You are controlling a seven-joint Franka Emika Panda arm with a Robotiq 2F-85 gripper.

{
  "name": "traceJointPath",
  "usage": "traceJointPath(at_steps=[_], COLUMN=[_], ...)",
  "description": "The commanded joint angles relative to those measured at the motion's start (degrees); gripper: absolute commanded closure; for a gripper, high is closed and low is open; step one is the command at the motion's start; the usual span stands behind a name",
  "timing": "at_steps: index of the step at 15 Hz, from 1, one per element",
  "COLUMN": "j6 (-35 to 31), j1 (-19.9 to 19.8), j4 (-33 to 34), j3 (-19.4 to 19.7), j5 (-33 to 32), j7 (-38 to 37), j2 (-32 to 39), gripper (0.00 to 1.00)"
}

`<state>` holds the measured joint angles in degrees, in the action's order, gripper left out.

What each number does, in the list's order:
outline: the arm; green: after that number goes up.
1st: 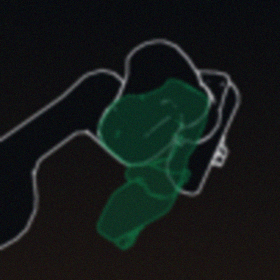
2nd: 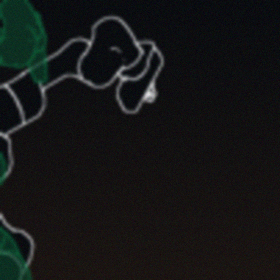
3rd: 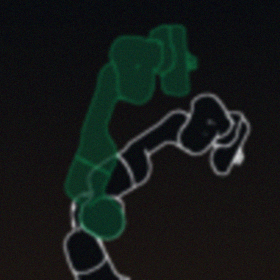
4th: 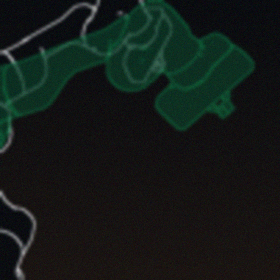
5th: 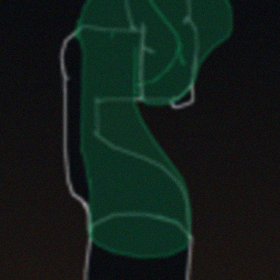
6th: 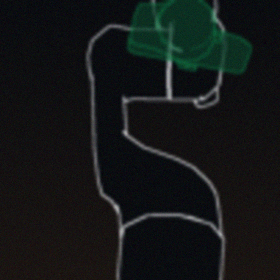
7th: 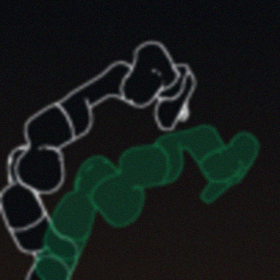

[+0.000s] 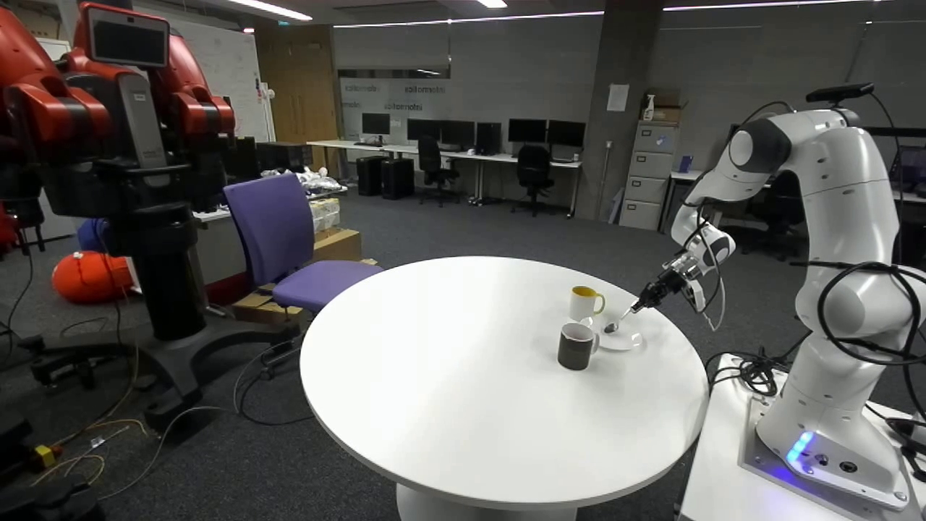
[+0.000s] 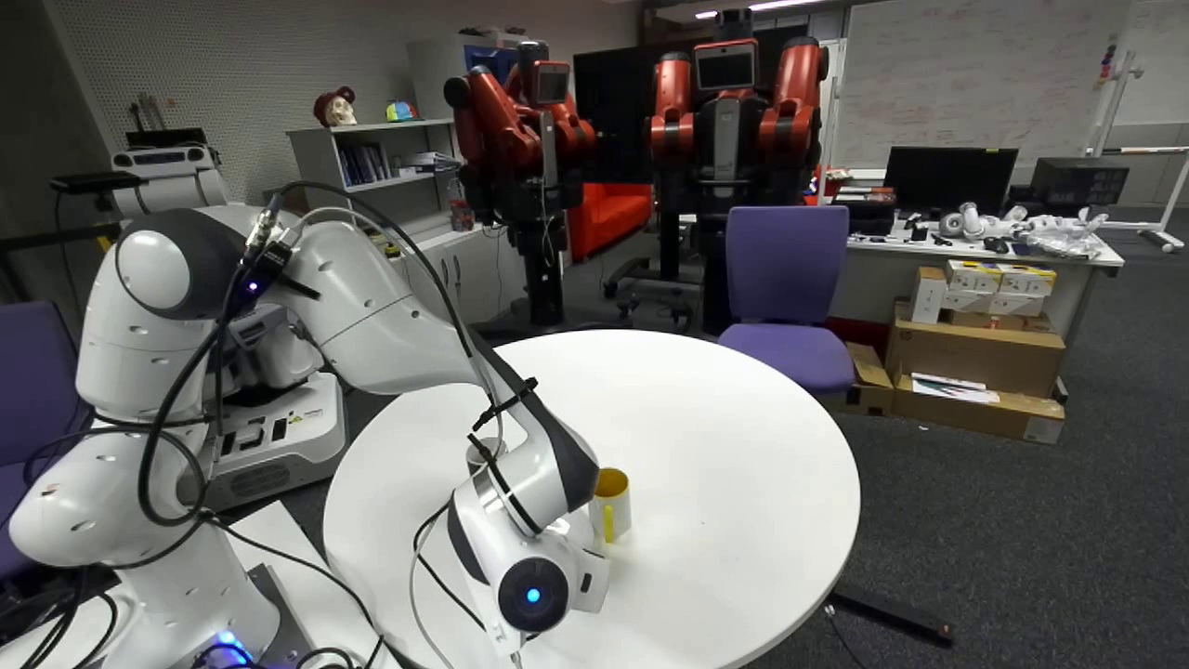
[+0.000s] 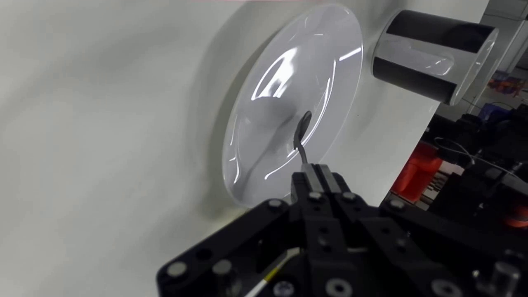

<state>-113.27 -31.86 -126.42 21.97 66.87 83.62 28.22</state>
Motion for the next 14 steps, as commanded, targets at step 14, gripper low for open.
traceJointPath(at_steps=[14], j6=[7.06], j1=[-3.25], j4=[4.97], j3=[-0.77], j5=[1.02], j7=[-0.99], j2=[5.99], gripper=[1.0])
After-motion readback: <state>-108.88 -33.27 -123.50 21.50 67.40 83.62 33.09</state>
